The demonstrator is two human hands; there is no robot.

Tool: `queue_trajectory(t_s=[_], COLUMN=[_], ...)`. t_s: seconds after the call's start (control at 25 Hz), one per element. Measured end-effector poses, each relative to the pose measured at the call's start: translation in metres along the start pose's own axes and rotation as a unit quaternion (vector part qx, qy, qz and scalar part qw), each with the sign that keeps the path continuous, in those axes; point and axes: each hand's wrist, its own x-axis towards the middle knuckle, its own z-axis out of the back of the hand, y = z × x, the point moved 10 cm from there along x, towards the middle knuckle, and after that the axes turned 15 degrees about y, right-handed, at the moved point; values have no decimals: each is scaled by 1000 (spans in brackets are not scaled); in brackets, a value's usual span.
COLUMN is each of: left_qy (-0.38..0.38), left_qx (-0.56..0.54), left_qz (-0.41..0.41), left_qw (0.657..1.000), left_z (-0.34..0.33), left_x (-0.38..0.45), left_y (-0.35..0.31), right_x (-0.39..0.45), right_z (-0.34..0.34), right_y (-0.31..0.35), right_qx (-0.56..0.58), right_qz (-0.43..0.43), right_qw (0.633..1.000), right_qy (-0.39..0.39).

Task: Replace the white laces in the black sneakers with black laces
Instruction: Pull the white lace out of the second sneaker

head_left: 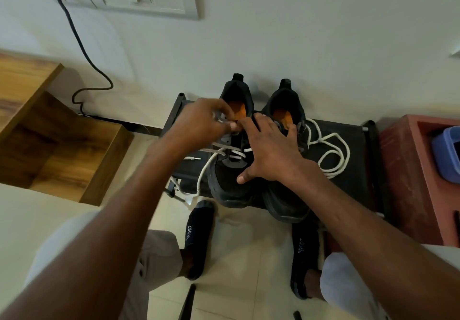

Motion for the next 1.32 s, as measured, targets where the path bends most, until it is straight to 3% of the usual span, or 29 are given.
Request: queue_trajectory(t_s=[0.08, 0.36, 0.48, 0.6, 0.72, 0.8, 0.84, 0.88, 0.92, 1.0, 1.04, 1.12, 1.32], left_qy=[21, 56, 33, 13, -83, -140, -132, -119, -112, -88, -71, -53, 39], left_qx=[84, 189, 171, 55, -184, -398, -495, -539, -510, -266, -153, -35, 101], left_qz=[2, -1, 40, 61, -7, -74, -86, -75, -51, -9, -12, -17, 10], left_qw=[996, 980, 984, 997, 979, 904, 855, 830, 851, 960, 986, 998, 994], left_z=[-14, -37, -39, -28, 9, 33, 31, 24, 19, 8, -1, -11, -34], left_x=[8, 20, 24, 20, 0, -11, -11, -8, -6, 6, 12, 18, 24], left_y=[-3, -2, 7, 12, 8, 15, 19, 23, 24, 19, 11, 4, 8], right_x=[0, 0, 2, 1, -1, 0, 0, 0, 0, 0, 0, 1, 0], right_z=[0, -2, -2, -1, 0, 0, 0, 0, 0, 0, -1, -2, 0], right_y=[-2, -3, -1, -2, -3, -3, -3, -2, -1, -1, -2, -3, -4], right_qx=[0, 3, 0, -2, 5, 5, 4, 3, 0, -6, -9, -13, -12], right_qz=[-5, -5, -7, -10, -8, -5, -4, -3, -3, -7, -9, -10, -7], right_qw=[1000, 1000, 1000, 1000, 1000, 1000, 1000, 1000, 1000, 1000, 1000, 1000, 1000], right_qy=[2, 7, 5, 6, 4, 5, 6, 6, 4, 5, 7, 12, -1])
